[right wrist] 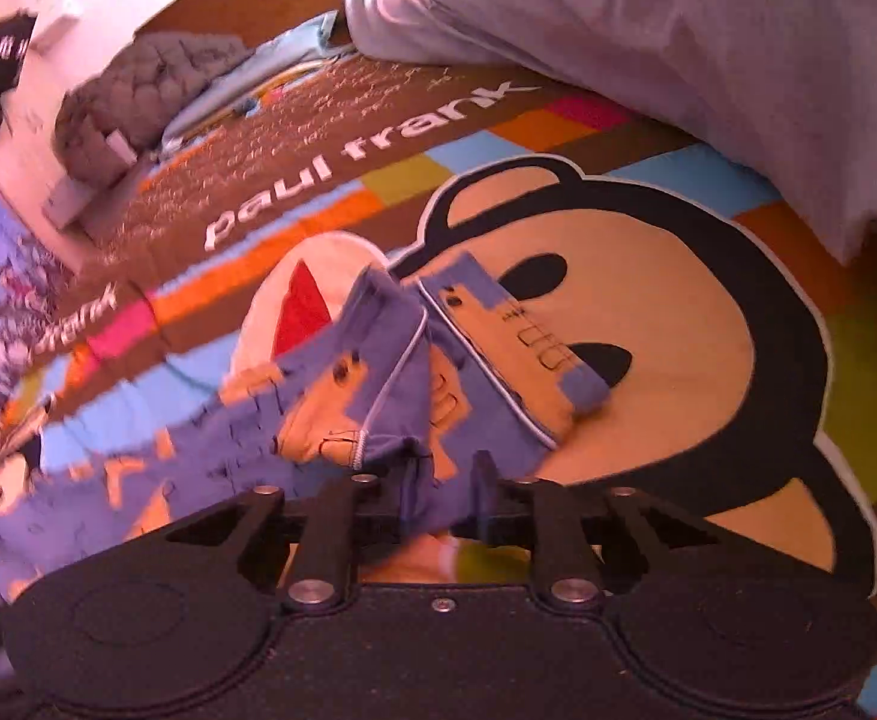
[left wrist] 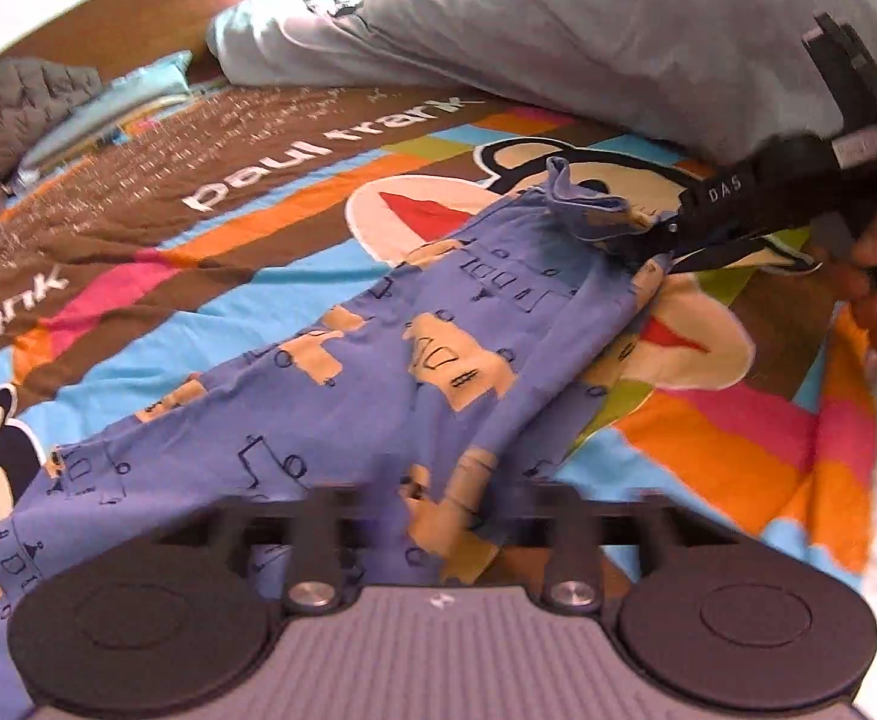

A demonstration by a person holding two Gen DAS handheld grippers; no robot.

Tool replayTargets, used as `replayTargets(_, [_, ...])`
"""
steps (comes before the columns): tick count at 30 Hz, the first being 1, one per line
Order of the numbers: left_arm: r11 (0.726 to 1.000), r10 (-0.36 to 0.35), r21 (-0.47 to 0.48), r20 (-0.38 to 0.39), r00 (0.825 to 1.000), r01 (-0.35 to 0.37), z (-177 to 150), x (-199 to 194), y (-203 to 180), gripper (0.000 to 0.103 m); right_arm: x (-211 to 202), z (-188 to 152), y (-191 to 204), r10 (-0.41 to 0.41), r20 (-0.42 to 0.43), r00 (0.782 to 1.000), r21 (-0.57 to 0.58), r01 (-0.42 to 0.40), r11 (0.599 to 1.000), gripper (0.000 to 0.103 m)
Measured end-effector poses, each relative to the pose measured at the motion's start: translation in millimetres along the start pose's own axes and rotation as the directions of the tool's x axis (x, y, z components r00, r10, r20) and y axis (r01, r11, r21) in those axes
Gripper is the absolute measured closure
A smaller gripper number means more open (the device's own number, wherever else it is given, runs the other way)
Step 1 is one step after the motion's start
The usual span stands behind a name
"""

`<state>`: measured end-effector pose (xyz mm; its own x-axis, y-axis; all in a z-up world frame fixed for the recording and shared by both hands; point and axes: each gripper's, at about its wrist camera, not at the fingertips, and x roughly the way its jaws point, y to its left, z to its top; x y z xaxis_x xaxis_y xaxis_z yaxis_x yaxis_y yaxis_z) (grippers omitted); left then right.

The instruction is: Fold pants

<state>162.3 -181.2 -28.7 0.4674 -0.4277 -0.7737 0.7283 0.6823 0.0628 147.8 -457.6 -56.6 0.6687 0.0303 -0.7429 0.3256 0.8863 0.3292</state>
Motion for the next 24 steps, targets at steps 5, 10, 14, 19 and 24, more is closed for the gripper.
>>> replayTargets(5, [0.997,-0.055,-0.053,0.019,0.998,0.056,30,-3,5,0.034,-9,-4,-11,-0.016,0.031,0.999,-0.08,0.019,0.997,0.053])
replayTargets(10, [0.973,-0.153,-0.169,0.025,0.988,0.155,90,32,1,0.032,-17,-4,-39,0.003,0.021,1.0,-0.062,-0.001,0.998,0.049])
replayTargets(14, [0.965,-0.194,-0.182,0.005,0.981,0.191,134,72,-11,0.031,-25,-3,-57,0.026,0.008,1.0,-0.042,-0.026,0.999,0.047])
replayTargets(19, [0.985,-0.171,-0.03,-0.076,0.982,0.169,169,119,-36,0.028,-32,-4,-76,0.107,0.001,0.994,0.006,-0.107,0.994,0.045])
replayTargets(24, [0.986,-0.148,0.056,-0.158,0.976,0.159,180,154,-47,0.03,-28,-1,-84,0.151,-0.008,0.989,0.044,-0.15,0.988,0.044])
